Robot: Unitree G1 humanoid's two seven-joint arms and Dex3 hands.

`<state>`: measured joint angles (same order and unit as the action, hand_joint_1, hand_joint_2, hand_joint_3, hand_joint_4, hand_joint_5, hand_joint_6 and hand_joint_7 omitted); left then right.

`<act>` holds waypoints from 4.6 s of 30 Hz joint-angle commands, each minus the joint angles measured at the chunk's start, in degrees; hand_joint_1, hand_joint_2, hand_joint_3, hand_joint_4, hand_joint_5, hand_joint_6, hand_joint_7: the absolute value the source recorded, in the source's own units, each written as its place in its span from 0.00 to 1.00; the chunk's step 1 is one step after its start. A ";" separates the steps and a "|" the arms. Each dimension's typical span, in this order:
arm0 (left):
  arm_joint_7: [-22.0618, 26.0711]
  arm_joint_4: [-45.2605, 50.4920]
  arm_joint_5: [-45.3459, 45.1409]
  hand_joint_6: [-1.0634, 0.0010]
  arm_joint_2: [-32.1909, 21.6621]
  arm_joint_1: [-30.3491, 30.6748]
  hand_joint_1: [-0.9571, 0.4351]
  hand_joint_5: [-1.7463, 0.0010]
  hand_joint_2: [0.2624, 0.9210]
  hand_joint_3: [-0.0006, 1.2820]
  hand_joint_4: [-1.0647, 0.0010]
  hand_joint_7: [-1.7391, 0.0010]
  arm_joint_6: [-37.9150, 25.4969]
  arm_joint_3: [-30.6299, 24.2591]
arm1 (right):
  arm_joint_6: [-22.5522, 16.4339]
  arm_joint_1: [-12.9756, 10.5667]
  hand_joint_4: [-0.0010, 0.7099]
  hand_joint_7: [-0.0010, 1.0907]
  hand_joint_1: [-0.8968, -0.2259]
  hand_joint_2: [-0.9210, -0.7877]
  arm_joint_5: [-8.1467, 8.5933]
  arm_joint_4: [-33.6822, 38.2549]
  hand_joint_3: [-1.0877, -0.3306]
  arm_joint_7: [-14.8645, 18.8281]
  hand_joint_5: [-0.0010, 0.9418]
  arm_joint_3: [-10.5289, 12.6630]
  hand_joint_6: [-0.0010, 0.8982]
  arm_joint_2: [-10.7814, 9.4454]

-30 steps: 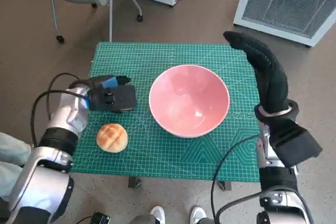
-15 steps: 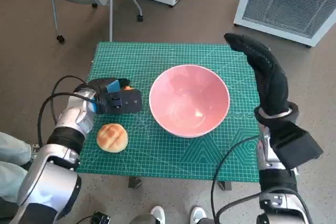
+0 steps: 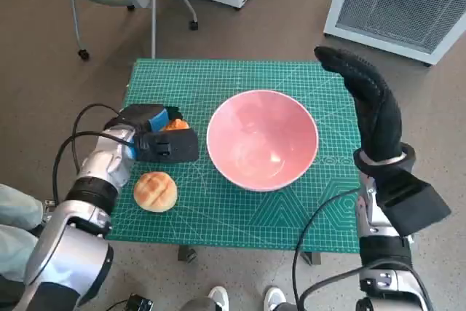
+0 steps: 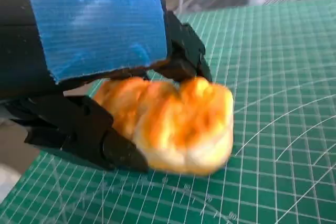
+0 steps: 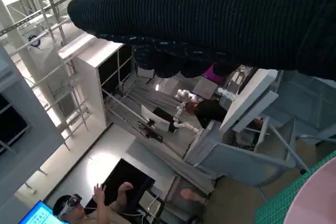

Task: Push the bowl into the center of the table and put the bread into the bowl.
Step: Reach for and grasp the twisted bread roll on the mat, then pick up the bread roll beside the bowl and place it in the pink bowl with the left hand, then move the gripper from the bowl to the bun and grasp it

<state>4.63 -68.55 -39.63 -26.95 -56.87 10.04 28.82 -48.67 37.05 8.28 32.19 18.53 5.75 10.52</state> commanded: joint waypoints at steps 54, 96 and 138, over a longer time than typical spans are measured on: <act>-3.13 34.04 -5.50 0.37 11.93 2.48 0.69 0.34 0.99 0.02 0.26 0.41 8.45 1.06 | 0.14 -4.96 0.19 0.39 0.19 0.00 0.98 -3.06 0.37 -0.37 0.01 0.99 0.00 0.02; 37.92 67.10 27.55 0.84 -6.92 18.37 0.61 1.00 0.67 0.00 1.00 1.00 -2.75 -19.59 | 3.20 -6.25 0.19 0.42 0.19 0.00 4.10 -5.45 0.39 0.38 0.00 0.00 0.00 -1.76; 42.15 71.48 26.13 0.83 -20.69 36.64 0.62 1.00 0.69 0.01 1.00 1.00 -9.64 -24.01 | 3.10 -3.38 0.19 0.43 0.21 0.00 6.89 -1.35 0.39 6.44 0.00 0.35 0.00 -2.46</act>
<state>47.30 2.51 -11.92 -47.38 -21.15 1.69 3.68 -46.16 33.85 14.59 29.71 24.10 6.04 8.21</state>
